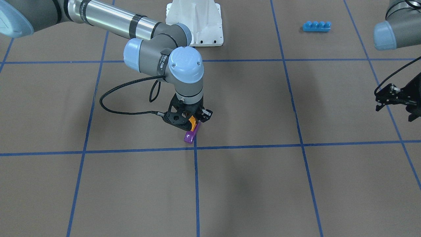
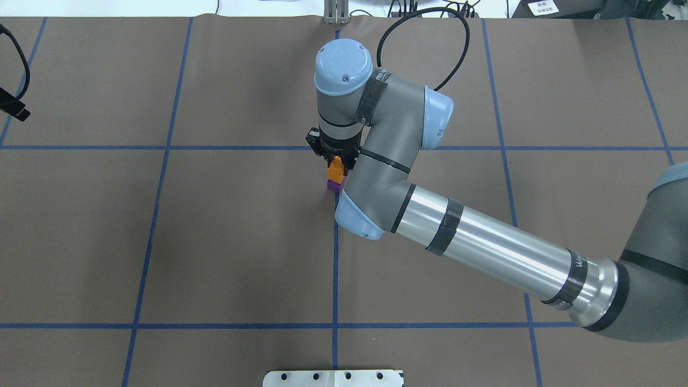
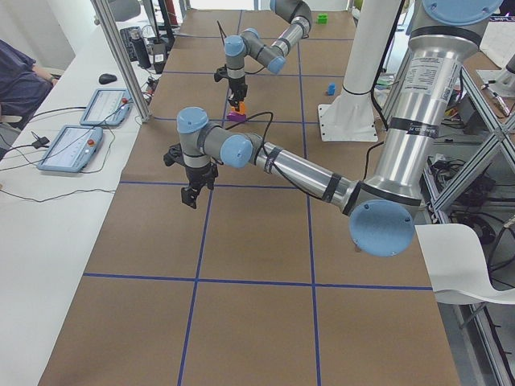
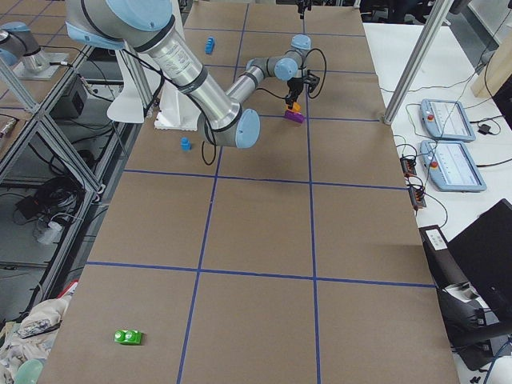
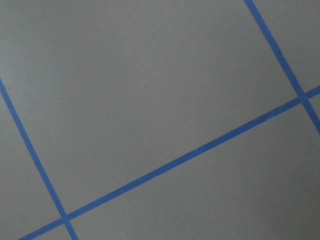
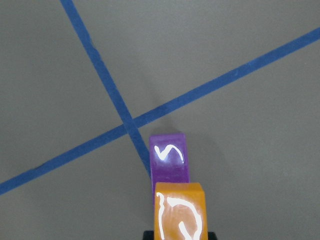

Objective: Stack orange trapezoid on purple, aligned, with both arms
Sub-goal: 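Lower the orange block onto the purple block and align it with the right gripper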

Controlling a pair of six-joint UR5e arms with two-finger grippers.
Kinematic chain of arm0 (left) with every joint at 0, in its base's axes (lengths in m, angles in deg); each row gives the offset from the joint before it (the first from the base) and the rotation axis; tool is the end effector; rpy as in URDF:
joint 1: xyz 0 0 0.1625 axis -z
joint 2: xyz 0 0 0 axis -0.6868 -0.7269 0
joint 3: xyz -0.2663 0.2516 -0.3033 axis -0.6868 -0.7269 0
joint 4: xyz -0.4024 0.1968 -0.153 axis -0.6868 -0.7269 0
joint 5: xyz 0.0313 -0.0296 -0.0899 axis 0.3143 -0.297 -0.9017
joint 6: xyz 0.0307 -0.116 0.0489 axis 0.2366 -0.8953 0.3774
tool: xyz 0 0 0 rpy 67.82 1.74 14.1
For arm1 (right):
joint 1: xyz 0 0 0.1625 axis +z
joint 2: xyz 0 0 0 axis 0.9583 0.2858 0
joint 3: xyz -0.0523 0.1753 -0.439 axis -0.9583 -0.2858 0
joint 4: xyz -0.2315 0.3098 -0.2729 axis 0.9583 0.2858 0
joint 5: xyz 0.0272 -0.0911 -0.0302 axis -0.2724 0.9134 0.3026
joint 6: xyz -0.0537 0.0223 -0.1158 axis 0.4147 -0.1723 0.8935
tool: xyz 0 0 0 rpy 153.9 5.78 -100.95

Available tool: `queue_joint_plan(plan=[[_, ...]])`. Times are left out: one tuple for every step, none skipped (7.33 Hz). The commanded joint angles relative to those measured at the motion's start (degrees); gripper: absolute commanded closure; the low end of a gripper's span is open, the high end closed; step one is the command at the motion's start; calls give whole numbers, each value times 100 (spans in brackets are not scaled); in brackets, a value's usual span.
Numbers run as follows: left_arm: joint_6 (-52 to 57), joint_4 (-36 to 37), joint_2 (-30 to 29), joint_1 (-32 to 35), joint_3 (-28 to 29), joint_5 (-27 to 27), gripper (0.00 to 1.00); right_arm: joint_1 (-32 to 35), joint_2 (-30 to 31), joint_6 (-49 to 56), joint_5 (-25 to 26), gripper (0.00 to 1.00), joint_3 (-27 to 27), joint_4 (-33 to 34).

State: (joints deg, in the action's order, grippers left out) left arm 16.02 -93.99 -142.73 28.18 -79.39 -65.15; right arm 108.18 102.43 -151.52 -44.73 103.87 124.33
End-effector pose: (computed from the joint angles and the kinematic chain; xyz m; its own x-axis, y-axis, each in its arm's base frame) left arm 0.1538 -0.6421 0.5157 0.6981 0.4659 -0.5437 -0.3081 0.8809 0.3593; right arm -0.6916 -0.5776 0.1813 0.6287 0.4547 0.6309 -0.3145 0.8906 -0.3285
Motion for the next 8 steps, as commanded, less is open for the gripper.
queue_joint_plan(plan=[[0,-1,1,-2,1,7,0,-24,-7,5,27,100,-38,-10],[0,-1,-8,-2,1,7,0,-33,-7,5,27,100,-38,-10],[0,-1,-8,-2,1,7,0,-42,2,5,36,100,-38,-10],[0,-1,-8,-2,1,7,0,-42,2,13,36,100,-38,-18],[0,-1,1,-2,1,7,0,-68,2,13,97,100,-38,-45],[0,-1,-8,-2,10,16,0,-121,2,5,220,100,-73,-193],[0,-1,-8,-2,10,24,0,-139,2,13,230,100,-117,-220],[0,-1,-8,-2,1,25,0,-156,10,13,230,100,-126,-221]])
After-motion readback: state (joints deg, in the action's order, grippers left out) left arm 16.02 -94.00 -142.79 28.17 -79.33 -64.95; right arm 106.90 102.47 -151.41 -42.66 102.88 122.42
